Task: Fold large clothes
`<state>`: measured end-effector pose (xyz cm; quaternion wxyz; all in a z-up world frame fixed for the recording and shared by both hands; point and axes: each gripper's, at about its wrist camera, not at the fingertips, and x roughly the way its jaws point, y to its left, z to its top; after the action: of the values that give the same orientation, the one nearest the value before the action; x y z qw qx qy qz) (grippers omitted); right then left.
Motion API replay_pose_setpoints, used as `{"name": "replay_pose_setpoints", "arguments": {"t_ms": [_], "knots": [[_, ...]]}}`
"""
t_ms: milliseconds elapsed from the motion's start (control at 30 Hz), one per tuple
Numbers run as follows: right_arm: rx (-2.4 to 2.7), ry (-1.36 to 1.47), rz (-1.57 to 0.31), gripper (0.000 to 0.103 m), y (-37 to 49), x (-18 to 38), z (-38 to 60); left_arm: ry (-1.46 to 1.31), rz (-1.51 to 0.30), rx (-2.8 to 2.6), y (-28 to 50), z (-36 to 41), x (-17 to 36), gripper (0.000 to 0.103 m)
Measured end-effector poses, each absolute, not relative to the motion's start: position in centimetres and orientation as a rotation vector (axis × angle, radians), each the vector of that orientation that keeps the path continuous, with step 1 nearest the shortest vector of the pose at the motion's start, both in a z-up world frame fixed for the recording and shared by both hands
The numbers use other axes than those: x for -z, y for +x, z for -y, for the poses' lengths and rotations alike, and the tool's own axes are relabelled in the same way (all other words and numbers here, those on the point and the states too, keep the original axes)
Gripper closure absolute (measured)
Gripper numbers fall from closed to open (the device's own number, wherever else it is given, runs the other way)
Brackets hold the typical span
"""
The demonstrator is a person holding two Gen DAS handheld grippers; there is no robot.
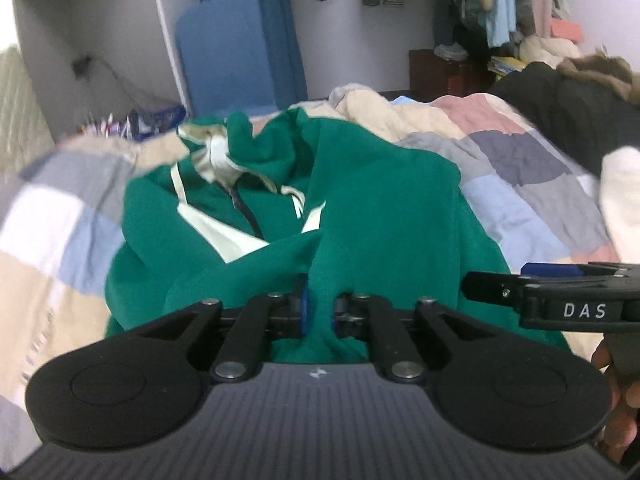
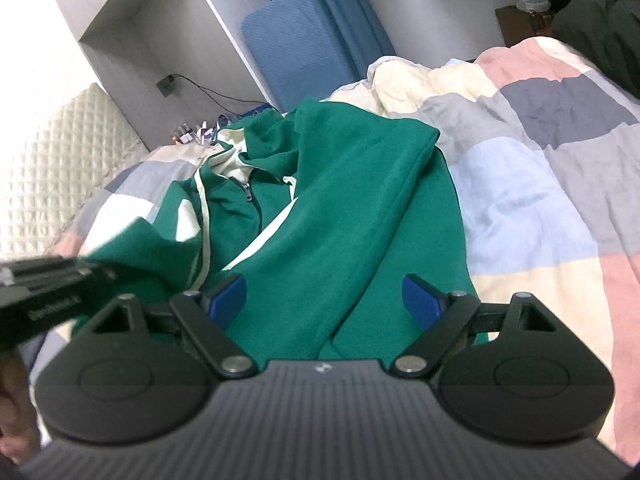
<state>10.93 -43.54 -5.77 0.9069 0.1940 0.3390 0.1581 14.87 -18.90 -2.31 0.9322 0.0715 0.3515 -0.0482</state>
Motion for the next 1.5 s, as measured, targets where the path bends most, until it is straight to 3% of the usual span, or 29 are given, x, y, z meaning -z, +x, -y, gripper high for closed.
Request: {"name": "replay_pose_setpoints", "arguments": {"t_ms": [33,100,267,333,400,600,833,1000,1100,1167,1200,1333,1433,1500], "knots": [[-0.327,0.403,-0.702,0.017,11.0,5.8,43.6,0.124,-0.738,0.104,15.5,17.8,2.5,0.06],[-0.331,0.408,-0.702,0.017,11.2,5.8,43.6,0.073,-0.766,0.108,15.8,16.2,2.7,0.046],[-0.362,0.422,-0.711,0.017,11.0,5.8,43.1,-0.111,-0.816,0.18,14.8,11.5,3.2,0.033],[-0.373,0.411,-0.713,0.017,10.9,5.7,42.5,-0.091,-0.774,0.215,13.2,10.6,3.0,0.017],[-0.394,0.41,-0.711,0.017,10.7,5.4,42.0,-0.076,-0.715,0.249,11.7,9.9,2.8,0.009],[-0.481,0.421,-0.708,0.017,9.8,4.3,40.2,-0.204,-0.635,0.241,10.7,5.5,4.3,0.009],[-0.482,0.364,-0.762,0.017,9.7,5.2,37.6,-0.613,-0.64,0.067,14.9,-4.0,10.0,0.01],[-0.484,0.315,-0.82,0.017,10.6,7.0,36.7,-0.752,-0.656,0.045,18.1,-6.4,13.2,0.01],[-0.57,0.263,-0.854,0.025,10.9,8.0,35.8,-0.821,-0.652,0.06,20.0,-6.7,14.8,0.015],[-0.589,0.245,-0.854,0.024,10.8,8.3,35.2,-0.817,-0.648,0.074,21.2,-6.4,15.1,0.021],[-0.592,0.23,-0.86,0.024,10.8,8.4,34.9,-0.805,-0.653,0.072,21.6,-6.1,15.4,0.028],[-0.584,0.188,-0.864,0.024,11.2,8.8,34.1,-0.723,-0.681,0.043,23.3,-5.3,16.0,0.075],[-0.591,0.121,-0.861,0.028,11.1,9.0,33.3,-0.732,-0.658,0.05,23.2,-5.6,16.0,0.092],[-0.619,0.098,-0.87,0.028,10.9,9.0,32.8,-0.751,-0.612,0.058,22.7,-6.2,15.3,0.095]]}}
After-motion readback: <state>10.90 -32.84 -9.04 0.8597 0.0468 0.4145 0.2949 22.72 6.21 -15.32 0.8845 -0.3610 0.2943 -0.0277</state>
